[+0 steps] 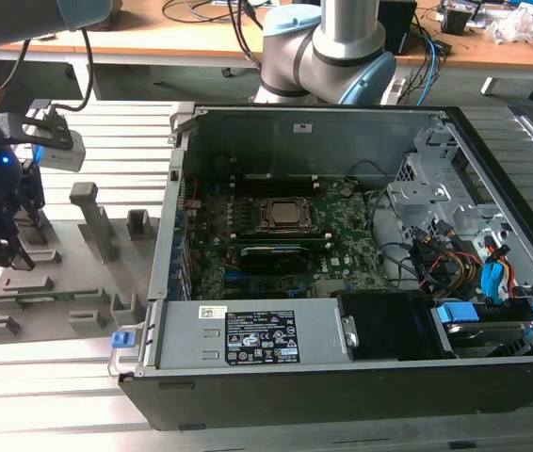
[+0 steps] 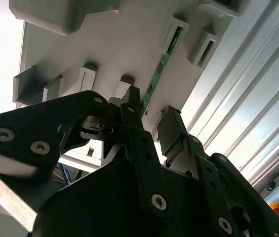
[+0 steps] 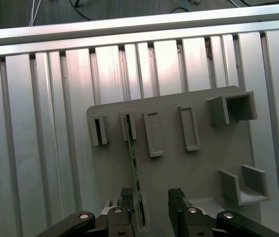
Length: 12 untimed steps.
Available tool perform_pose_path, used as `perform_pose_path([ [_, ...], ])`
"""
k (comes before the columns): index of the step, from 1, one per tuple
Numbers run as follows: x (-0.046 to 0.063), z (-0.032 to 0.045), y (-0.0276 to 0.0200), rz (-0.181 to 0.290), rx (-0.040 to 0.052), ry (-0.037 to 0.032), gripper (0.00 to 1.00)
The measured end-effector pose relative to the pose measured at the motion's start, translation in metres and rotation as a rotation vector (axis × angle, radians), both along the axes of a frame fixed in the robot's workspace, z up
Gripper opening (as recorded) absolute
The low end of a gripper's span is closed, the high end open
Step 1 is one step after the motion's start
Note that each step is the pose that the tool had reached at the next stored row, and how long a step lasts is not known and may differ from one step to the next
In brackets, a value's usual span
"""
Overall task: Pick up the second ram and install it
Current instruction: 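Pick up the second ram and move it above second insertion slot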
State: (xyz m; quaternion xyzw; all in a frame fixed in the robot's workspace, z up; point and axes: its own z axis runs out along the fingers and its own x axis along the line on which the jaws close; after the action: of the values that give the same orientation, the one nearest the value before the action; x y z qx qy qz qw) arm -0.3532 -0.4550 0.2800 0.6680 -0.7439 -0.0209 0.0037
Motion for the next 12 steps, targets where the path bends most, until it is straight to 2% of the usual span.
perform_pose_path([
  [12,0.0,-0.0107,0.0,0.0,0.0001,-0.0001,0.42],
])
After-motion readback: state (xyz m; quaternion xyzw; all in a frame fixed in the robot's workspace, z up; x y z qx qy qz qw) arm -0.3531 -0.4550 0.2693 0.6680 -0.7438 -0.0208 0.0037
